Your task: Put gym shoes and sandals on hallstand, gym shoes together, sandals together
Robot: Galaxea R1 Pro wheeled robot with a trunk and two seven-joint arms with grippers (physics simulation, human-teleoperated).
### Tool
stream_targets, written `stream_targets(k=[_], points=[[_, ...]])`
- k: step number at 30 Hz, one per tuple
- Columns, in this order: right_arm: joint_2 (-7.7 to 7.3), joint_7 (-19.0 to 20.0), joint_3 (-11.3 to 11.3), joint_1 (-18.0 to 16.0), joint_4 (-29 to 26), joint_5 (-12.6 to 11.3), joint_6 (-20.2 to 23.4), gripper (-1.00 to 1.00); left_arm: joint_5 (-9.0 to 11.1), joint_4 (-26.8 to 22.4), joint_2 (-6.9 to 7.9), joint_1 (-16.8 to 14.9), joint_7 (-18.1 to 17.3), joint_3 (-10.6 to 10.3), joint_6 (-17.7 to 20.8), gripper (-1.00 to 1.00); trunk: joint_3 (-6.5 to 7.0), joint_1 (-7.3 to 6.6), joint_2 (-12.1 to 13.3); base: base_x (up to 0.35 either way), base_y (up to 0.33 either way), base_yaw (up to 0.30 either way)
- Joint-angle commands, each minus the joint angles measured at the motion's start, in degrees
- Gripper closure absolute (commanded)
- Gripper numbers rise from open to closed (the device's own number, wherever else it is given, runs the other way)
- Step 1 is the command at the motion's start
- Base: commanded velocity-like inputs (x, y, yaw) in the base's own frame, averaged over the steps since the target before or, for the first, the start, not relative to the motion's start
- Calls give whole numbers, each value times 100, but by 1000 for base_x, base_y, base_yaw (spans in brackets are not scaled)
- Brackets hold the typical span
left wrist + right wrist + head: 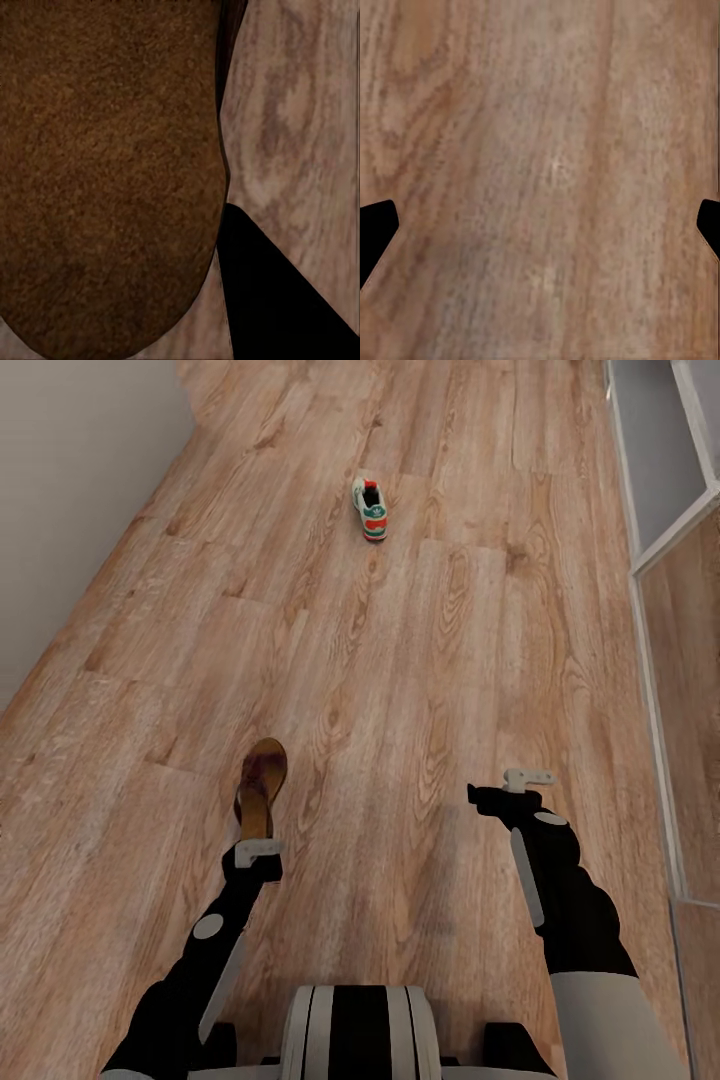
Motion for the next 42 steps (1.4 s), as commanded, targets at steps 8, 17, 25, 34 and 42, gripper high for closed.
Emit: stream_targets(k=[8,17,25,34,42], points=[[10,40,14,1,26,73,-870,-100,2,-990,-7,0,30,-15,1856,100,175,-21,10,0,0,0],[50,13,21,6,33,62,-930,-100,19,-1010,-7,0,30,-7,1954,100,398,-44,22,0,0,0],[54,5,15,12,43,86,-929,-100,40,-1011,-7,0,30,-7,2290,100,647,-65,33,0,0,0],[54,5,19,15,46,86,-929,-100,46,-1011,-10,0,30,-11,2304,100,929,-88,45,0,0,0],[54,5,15,14,46,86,-927,-100,52,-1011,-24,0,30,-18,2304,100,1125,-109,55,0,0,0]])
